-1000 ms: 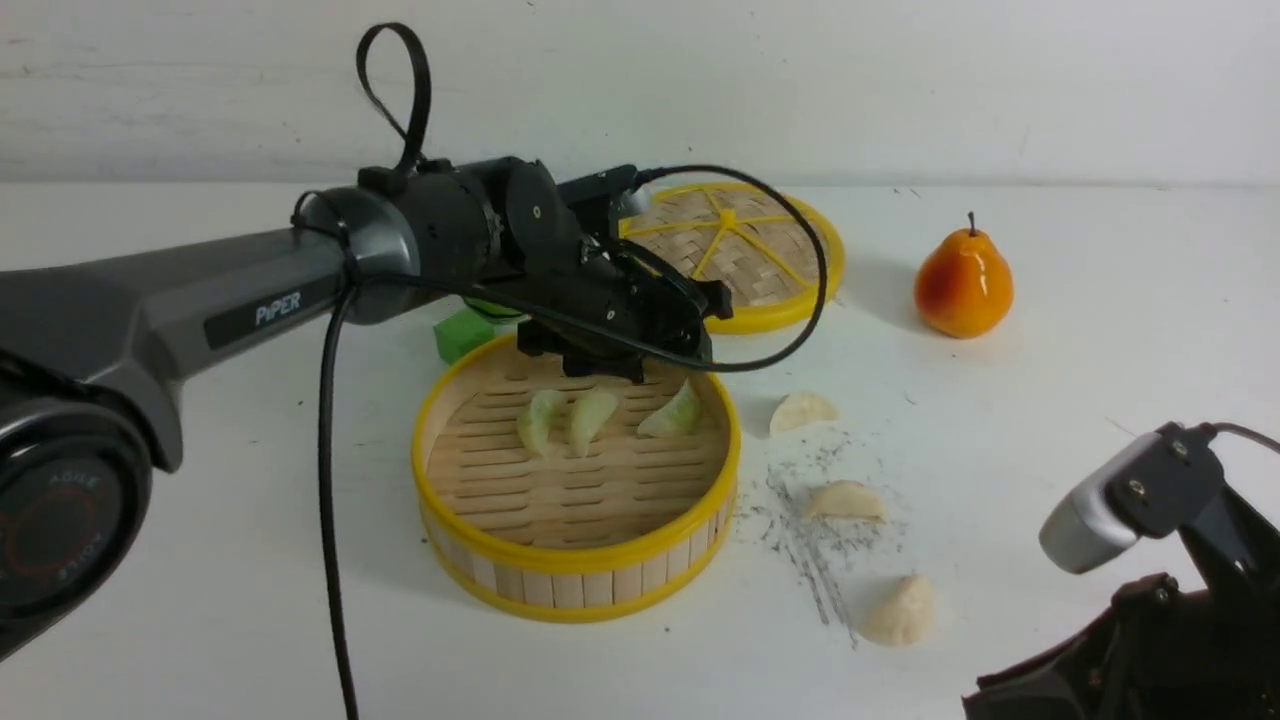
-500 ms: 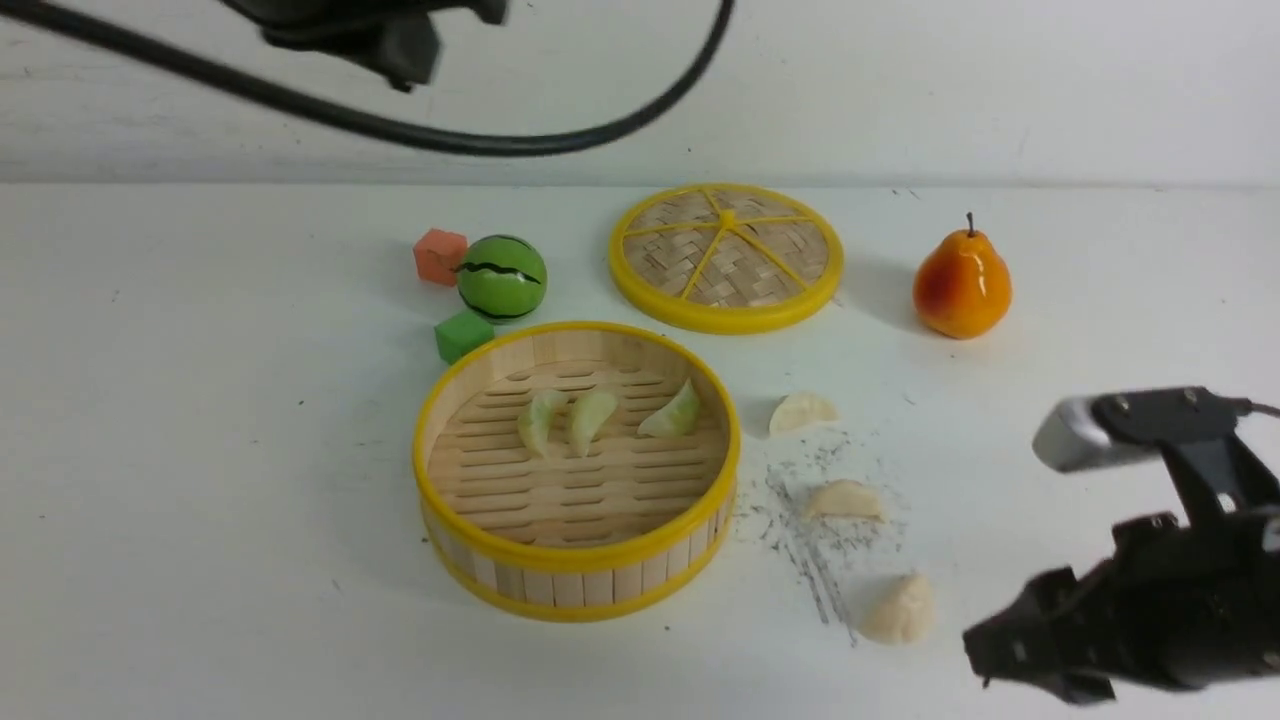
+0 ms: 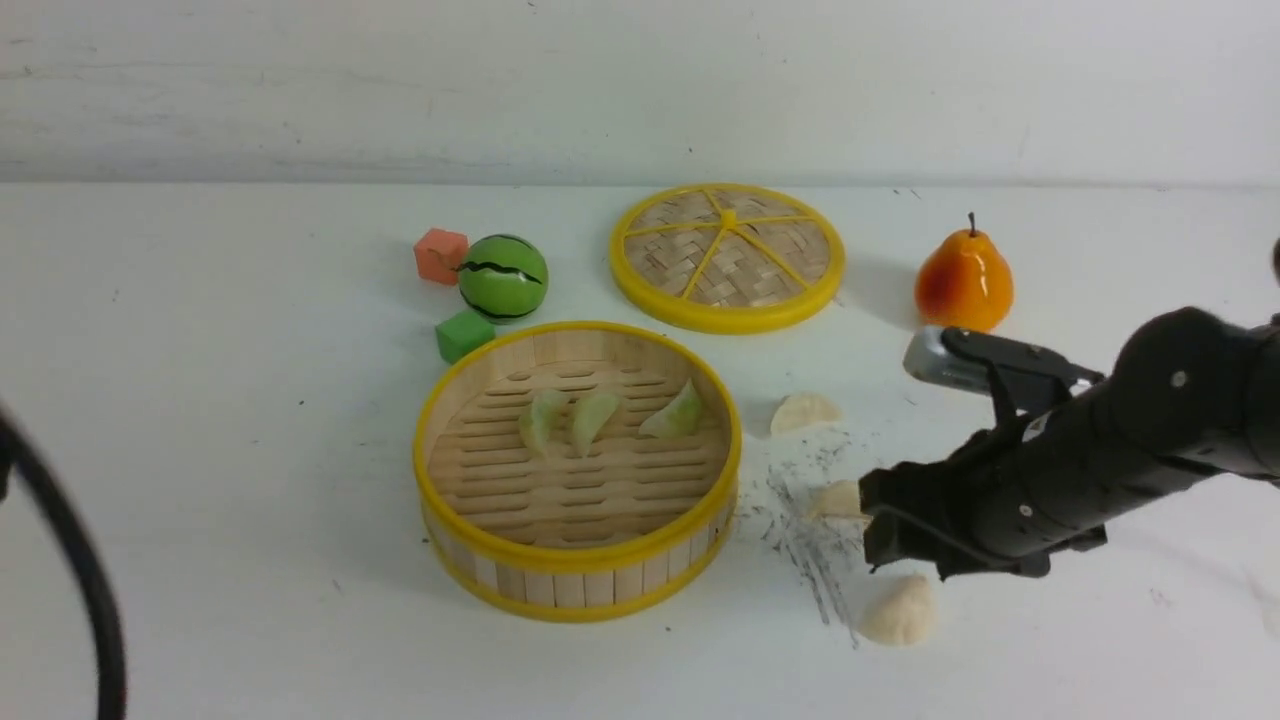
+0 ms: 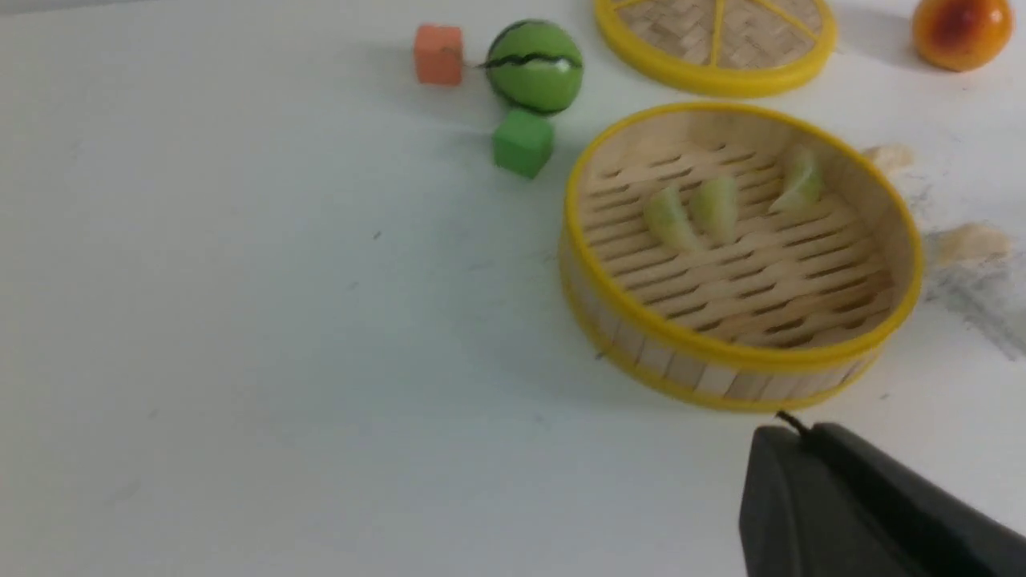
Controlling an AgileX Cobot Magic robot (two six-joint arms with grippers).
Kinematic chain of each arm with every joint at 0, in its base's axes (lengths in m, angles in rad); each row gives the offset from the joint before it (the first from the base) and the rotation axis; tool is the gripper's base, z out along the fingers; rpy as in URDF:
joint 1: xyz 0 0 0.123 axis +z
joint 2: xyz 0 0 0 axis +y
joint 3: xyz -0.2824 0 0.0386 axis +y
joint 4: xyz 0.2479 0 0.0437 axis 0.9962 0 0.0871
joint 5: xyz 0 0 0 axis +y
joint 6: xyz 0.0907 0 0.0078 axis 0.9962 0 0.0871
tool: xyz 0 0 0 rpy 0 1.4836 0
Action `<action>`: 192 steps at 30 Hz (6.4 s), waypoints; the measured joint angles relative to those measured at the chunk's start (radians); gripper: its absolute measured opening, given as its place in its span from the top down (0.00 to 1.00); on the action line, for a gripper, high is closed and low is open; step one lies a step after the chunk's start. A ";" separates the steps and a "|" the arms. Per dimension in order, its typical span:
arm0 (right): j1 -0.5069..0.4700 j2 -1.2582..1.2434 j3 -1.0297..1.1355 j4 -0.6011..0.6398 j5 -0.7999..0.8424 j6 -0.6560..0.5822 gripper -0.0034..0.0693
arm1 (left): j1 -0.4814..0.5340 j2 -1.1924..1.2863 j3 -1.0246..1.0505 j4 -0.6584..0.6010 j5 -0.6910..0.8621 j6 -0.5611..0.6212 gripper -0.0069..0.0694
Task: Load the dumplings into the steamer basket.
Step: Use the right arm to grab a dumpling, then use the right arm to put the dumpling into the steamer, then use the right arm to grab a dumpling, then use the right arm to put the dumpling into the steamer, then use the right arm to grab a dumpling
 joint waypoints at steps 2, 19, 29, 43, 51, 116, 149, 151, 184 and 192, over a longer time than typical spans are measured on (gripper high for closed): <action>0.000 0.029 0.000 0.000 -0.016 0.008 0.36 | 0.000 -0.052 0.065 0.050 0.018 -0.034 0.93; 0.090 0.072 -0.019 -0.114 0.001 0.018 0.74 | 0.000 -0.410 0.388 0.169 -0.082 -0.140 0.93; 0.090 0.025 -0.061 -0.141 0.161 0.022 0.21 | 0.000 -0.443 0.425 0.170 -0.128 -0.140 0.93; 0.119 0.065 -0.096 -0.190 0.270 0.040 0.54 | 0.000 -0.443 0.425 0.173 -0.128 -0.140 0.93; 0.158 0.019 -0.401 -0.209 0.466 0.044 0.54 | 0.000 -0.443 0.425 0.173 -0.157 -0.140 0.93; 0.050 0.384 -0.611 -0.295 0.476 -0.529 0.64 | 0.000 -0.443 0.425 0.188 -0.166 -0.140 0.90; 0.333 0.370 -0.667 -0.051 0.249 0.047 0.55 | 0.000 -0.490 0.425 0.192 -0.147 -0.140 0.88; 0.333 0.370 -0.667 -0.050 0.249 0.047 0.47 | 0.000 -0.508 0.425 0.192 -0.146 -0.140 0.87; 0.034 0.495 -0.768 -0.314 0.144 0.369 0.30 | 0.000 -0.517 0.425 0.153 -0.169 -0.140 0.84; 0.041 0.520 -0.774 -0.334 0.136 0.316 0.55 | 0.000 -0.517 0.425 0.153 -0.169 -0.140 0.83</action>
